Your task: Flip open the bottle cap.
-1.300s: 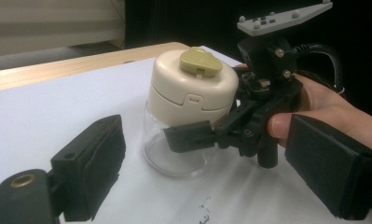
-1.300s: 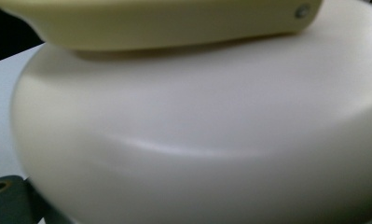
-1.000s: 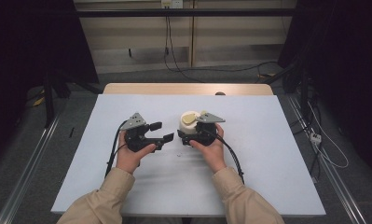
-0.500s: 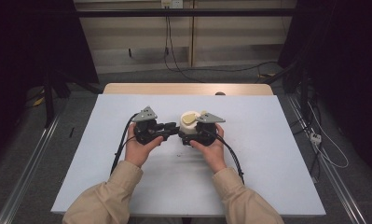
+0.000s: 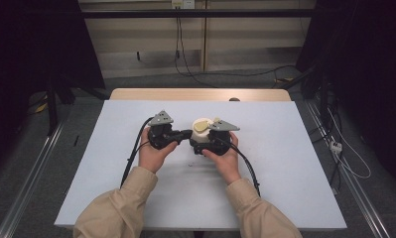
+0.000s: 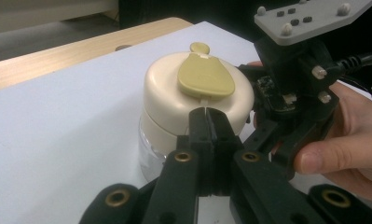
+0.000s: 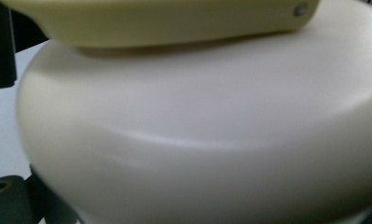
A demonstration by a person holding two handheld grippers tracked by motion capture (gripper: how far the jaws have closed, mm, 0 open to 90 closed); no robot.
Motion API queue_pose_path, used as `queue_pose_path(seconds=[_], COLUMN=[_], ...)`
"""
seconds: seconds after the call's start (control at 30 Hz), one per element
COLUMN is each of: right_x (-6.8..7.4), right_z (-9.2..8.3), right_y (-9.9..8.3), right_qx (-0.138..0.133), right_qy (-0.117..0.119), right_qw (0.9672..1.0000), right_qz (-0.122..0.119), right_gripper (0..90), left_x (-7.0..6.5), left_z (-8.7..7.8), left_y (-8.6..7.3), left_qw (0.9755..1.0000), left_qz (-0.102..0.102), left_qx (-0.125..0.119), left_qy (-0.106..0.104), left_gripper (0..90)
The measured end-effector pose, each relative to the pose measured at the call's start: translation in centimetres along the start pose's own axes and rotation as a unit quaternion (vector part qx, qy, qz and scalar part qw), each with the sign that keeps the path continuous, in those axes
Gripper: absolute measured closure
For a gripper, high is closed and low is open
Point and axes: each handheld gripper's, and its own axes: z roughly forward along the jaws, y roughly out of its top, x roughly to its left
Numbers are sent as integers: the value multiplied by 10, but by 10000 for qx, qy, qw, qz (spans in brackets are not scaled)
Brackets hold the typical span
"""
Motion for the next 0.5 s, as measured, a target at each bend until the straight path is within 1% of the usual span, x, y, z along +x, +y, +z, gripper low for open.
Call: queue_pose_path(seconds=[0.1, 0.17, 0.33, 0.5], right_x=[0, 1, 1, 1], right_z=[0, 0, 0, 0], right_y=[0, 1, 1, 1], right_qx=[0, 13, 14, 21], right_qy=[-13, -15, -24, -28], right_qw=[10000, 10000, 10000, 10000], right_qz=[-32, -39, -37, -35], right_gripper=[42, 43, 43, 43], left_x=[-1, 0, 0, 0], left_z=[1, 1, 2, 5], left_y=[1, 2, 2, 3], left_qw=[10000, 10000, 10000, 10000], left_qz=[2, 17, -26, 0], left_qx=[-27, 3, 0, 40], left_qy=[2, 20, 14, 34], left_gripper=[900, 900, 900, 900])
